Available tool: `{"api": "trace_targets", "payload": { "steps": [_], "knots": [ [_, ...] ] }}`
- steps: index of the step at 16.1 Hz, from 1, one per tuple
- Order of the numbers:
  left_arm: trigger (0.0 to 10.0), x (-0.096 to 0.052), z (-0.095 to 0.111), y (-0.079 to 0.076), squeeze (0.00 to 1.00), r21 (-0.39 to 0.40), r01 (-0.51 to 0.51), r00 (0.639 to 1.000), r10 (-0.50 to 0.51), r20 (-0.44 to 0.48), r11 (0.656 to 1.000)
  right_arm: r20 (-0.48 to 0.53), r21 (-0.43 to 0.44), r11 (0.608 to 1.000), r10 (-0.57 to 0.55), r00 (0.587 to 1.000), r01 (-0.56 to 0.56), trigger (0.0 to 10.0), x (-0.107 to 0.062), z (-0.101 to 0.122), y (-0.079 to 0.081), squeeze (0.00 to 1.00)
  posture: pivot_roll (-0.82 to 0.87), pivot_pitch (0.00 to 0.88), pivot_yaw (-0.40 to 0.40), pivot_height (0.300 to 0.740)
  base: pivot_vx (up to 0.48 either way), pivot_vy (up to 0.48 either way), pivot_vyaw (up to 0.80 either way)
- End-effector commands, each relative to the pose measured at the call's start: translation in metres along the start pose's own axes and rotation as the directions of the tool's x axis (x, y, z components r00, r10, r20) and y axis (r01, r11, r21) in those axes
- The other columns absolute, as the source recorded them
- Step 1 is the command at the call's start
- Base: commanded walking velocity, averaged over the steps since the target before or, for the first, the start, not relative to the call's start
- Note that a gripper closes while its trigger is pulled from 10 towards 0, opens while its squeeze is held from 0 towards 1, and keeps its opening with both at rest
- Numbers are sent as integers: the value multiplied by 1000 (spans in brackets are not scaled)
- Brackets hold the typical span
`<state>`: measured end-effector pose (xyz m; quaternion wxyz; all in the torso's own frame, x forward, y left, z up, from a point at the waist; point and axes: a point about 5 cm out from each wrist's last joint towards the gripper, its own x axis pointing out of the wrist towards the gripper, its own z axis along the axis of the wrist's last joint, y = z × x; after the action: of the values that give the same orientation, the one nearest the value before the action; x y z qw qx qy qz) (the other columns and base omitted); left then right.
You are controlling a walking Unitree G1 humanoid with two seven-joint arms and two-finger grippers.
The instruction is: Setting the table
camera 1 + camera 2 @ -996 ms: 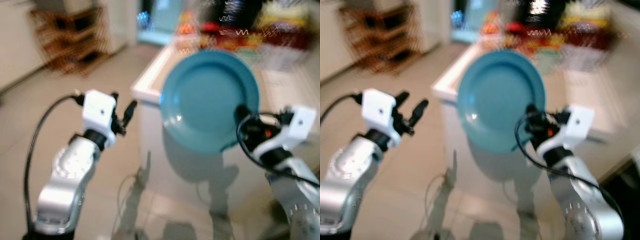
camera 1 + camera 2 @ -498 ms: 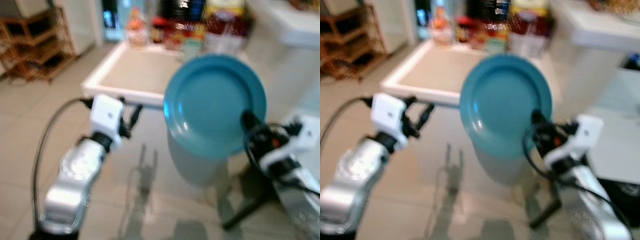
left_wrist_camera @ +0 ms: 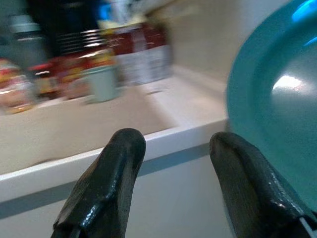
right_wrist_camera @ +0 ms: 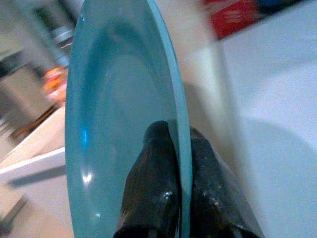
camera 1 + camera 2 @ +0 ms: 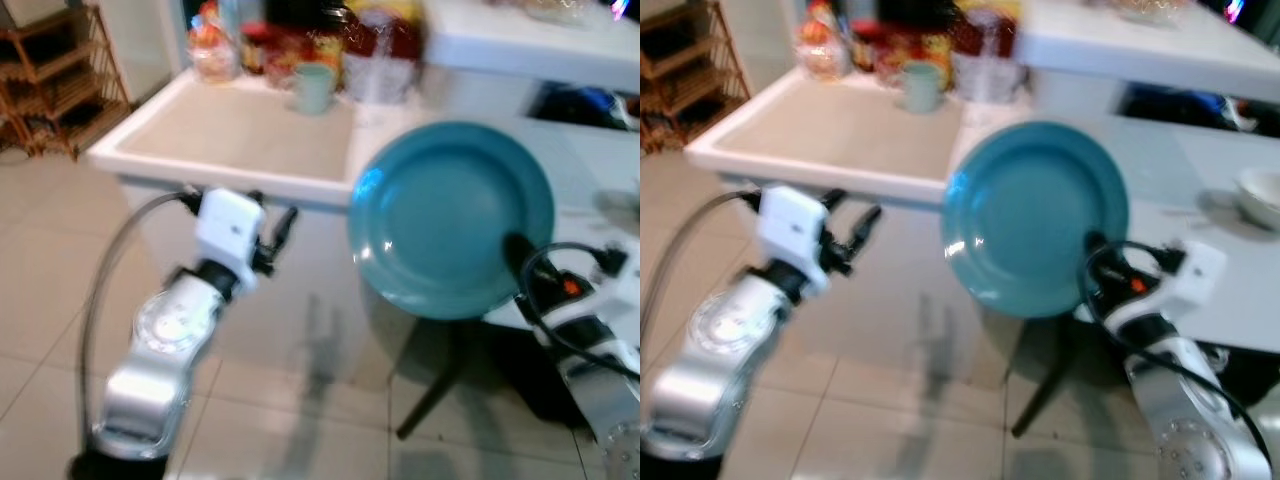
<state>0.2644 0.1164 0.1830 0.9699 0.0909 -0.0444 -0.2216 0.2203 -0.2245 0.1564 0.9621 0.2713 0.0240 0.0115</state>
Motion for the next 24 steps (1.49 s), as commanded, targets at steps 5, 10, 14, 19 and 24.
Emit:
{"api": "trace_targets", "payload": {
  "steps": [5,10,14,19,24],
  "knots": [
    [10000,7,7,1,0,15,19,999,-20,33,1000,45,121,990,-74,996,68,10000,-5,11,-8,0,-16,0,5,740,0,-480,0],
    [10000,14,9,-3,0,14,49,998,-49,48,999,59,288,938,-218,974,192,10000,7,15,-23,0,-24,0,18,740,0,-480,0],
    [10000,19,9,-4,0,13,45,997,-46,56,999,0,287,939,-197,980,189,10000,27,7,-11,0,-12,0,10,740,0,-480,0],
    [10000,22,7,-4,0,0,18,998,-18,53,1000,-95,275,931,-222,970,240,10000,57,-14,-4,0,-3,0,1,740,0,-96,0],
    [10000,16,-9,-8,0,2,104,994,-104,-27,995,-124,262,917,-277,953,301,10000,88,-26,-6,0,14,0,-5,740,0,0,0]
  ]
}}
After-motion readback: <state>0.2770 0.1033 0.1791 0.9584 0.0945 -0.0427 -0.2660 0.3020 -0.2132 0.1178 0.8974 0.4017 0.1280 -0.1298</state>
